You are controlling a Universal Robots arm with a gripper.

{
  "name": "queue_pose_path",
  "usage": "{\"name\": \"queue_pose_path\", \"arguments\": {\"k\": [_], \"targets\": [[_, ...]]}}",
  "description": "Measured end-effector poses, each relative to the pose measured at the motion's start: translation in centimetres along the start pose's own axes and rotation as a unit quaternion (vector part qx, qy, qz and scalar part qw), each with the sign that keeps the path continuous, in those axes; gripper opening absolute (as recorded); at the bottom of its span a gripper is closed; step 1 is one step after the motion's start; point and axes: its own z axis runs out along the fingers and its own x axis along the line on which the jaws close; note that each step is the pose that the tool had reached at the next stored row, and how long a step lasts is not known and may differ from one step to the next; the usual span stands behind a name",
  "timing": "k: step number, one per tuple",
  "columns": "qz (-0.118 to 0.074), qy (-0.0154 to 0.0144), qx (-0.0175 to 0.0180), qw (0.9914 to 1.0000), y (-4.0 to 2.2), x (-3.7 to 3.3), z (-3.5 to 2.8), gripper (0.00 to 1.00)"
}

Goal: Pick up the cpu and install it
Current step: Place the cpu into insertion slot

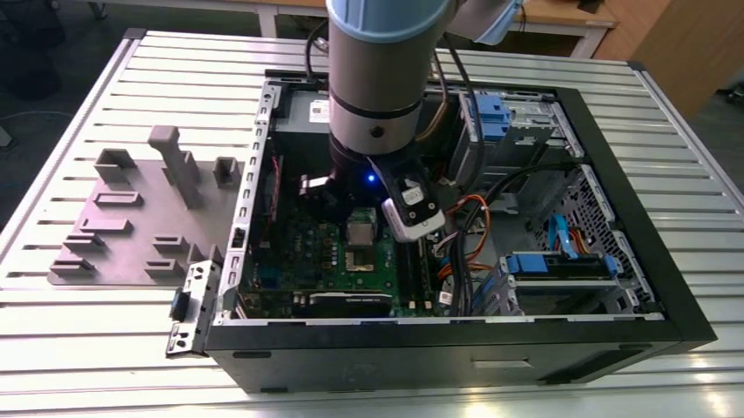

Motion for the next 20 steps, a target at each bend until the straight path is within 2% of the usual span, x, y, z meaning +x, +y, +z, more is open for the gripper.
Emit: {"name": "queue_pose_path", "arguments": {"k": [7,20], "targets": [[0.000,0.0000,0.0000,1.00000,-0.23,-0.13,1.04,0.47],[0.000,-0.0001,-0.0001,1.00000,-0.22,-0.14,1.19,0.47]]}}
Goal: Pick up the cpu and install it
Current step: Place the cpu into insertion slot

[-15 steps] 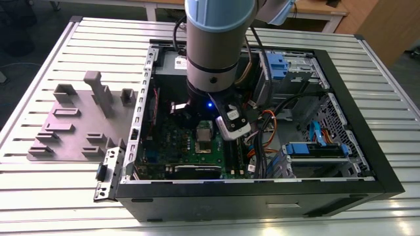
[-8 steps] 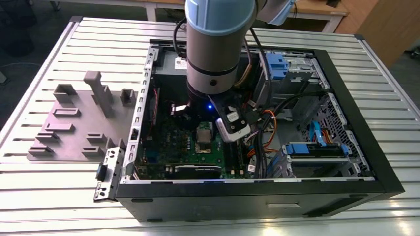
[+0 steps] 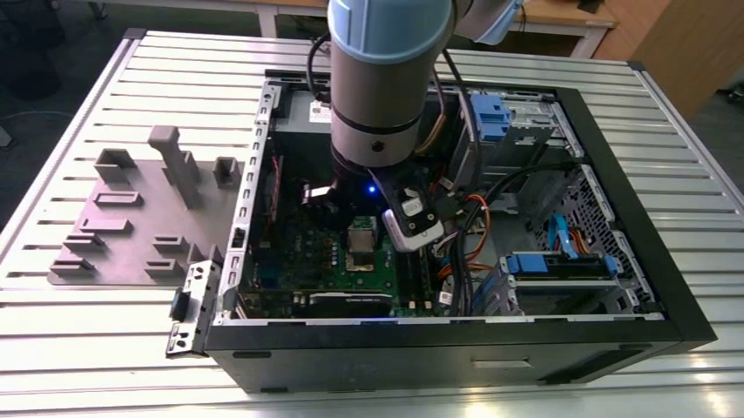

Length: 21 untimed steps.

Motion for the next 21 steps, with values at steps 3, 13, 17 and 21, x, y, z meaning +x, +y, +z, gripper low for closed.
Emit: {"name": "queue_pose_path", "arguments": {"k": [3,13,17,21], "targets": [[0.000,0.0001,0.0002,1.00000,-0.01,0.00,0.23,0.47],[0.000,0.0001,0.0002,1.00000,-0.28,-0.01,1.64,0.47],[0.000,0.0001,0.0002,1.00000,-0.28,-0.02,2.22,0.47],[0.000,0.0001,0.0003,1.00000,-0.30,-0.02,2.46,0.47]]}}
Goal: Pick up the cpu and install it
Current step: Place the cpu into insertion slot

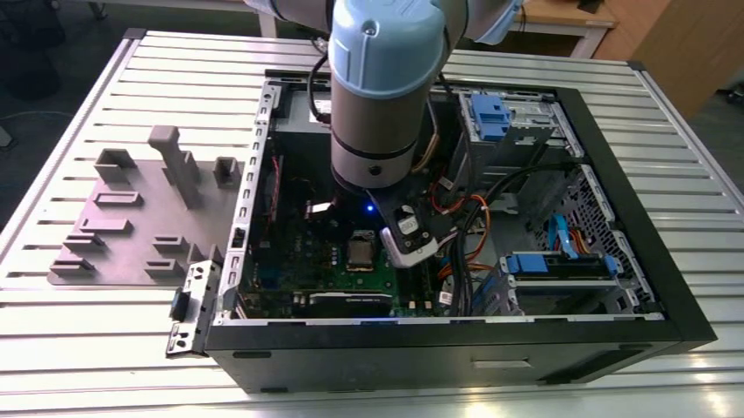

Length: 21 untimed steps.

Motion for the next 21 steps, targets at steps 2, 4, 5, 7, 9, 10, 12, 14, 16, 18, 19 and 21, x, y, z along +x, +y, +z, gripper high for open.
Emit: {"name": "queue_pose_path", "arguments": {"k": [2,4,5,7,9,10,12,14,16,18,19,21], "targets": [[0.000,-0.0001,-0.0001,1.00000,-0.04,-0.01,0.10,0.47],[0.000,0.0000,-0.0001,1.00000,-0.07,0.00,0.22,0.47],[0.000,0.0000,-0.0001,1.00000,-0.09,0.00,0.28,0.47],[0.000,-0.0001,-0.0001,1.00000,-0.10,0.00,0.41,0.47],[0.000,-0.0001,-0.0002,1.00000,-0.10,0.00,0.60,0.47],[0.000,-0.0001,-0.0002,1.00000,-0.11,0.00,0.70,0.47],[0.000,-0.0001,-0.0003,1.00000,-0.11,0.00,0.90,0.47],[0.000,0.0000,-0.0003,1.00000,-0.12,0.00,1.02,0.47],[0.000,0.0001,-0.0002,1.00000,-0.12,0.00,1.04,0.47],[0.000,0.0000,-0.0004,1.00000,-0.11,0.00,1.06,0.47],[0.000,0.0000,-0.0004,1.00000,-0.11,0.00,1.06,0.47],[0.000,0.0000,-0.0004,1.00000,-0.11,0.00,1.07,0.47]]}}
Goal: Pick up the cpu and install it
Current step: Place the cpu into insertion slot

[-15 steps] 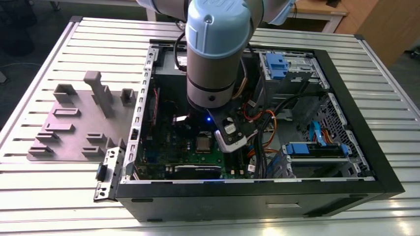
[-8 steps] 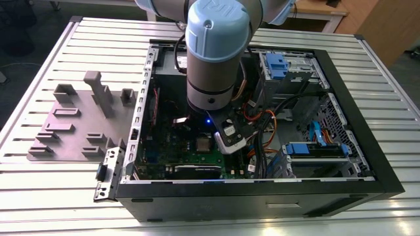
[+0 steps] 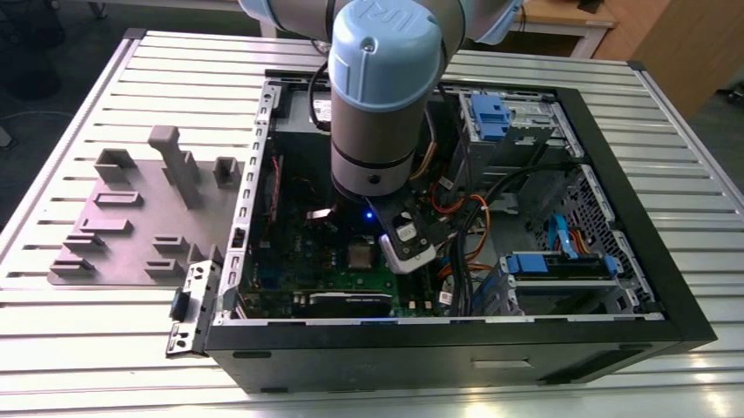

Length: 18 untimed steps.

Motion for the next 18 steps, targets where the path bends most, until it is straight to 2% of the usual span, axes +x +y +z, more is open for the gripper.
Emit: {"name": "queue_pose_path", "arguments": {"k": [10,12,13,18], "targets": [[0.000,-0.0001,-0.0002,1.00000,0.01,-0.03,0.02,0.47],[0.000,-0.0002,-0.0003,1.00000,0.01,-0.04,0.03,0.48],[0.000,-0.0001,-0.0002,1.00000,0.01,-0.03,0.02,0.55],[0.000,0.0000,0.0000,1.00000,0.00,-0.03,0.01,0.55]]}}
